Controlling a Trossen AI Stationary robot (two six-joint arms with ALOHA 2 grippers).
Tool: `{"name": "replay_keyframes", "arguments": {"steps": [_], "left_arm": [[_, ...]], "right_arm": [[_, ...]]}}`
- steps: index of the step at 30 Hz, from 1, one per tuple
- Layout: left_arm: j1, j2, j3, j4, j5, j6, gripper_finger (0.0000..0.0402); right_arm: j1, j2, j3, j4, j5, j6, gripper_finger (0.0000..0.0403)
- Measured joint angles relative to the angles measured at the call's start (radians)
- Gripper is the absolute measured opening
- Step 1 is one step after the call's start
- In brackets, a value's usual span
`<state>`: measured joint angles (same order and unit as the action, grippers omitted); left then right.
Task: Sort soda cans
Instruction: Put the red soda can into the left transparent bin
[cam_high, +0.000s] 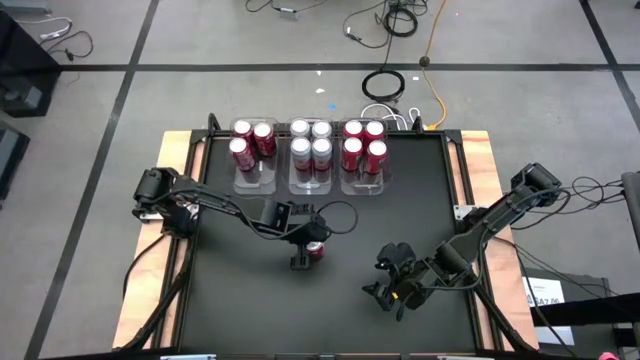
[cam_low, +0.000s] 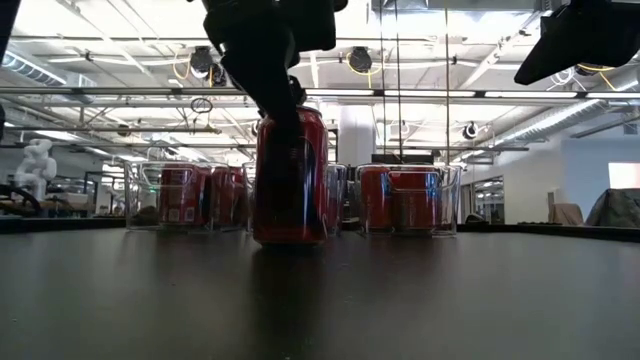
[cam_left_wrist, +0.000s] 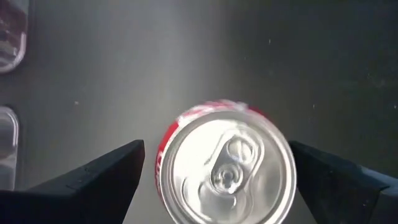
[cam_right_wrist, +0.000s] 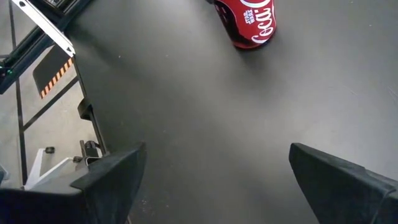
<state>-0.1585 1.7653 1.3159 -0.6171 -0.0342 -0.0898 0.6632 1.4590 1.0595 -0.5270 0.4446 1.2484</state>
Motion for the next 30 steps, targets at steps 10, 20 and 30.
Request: {"name": "replay_keyframes", "arguments": {"steps": [10,20,30], "left_arm": [[-0.001,0.000,0.000,0.007,-0.001,-0.002,0.0341],[0.006,-0.016,-0.001,-0.012,-0.009,-0.075,0.0327],[0.078,-0.168,0.113,-0.189,-0.089,-0.149,0.0326]], "right_arm": [[0.000,0.000,0.000,0.000,0.000,-0.010,0.0386],[0.000,0.000,0.000,0.000,0.000,-0.032,0.0386],[0.000,0.000,0.000,-0.008,0.001,-0.061,0.0386]]}}
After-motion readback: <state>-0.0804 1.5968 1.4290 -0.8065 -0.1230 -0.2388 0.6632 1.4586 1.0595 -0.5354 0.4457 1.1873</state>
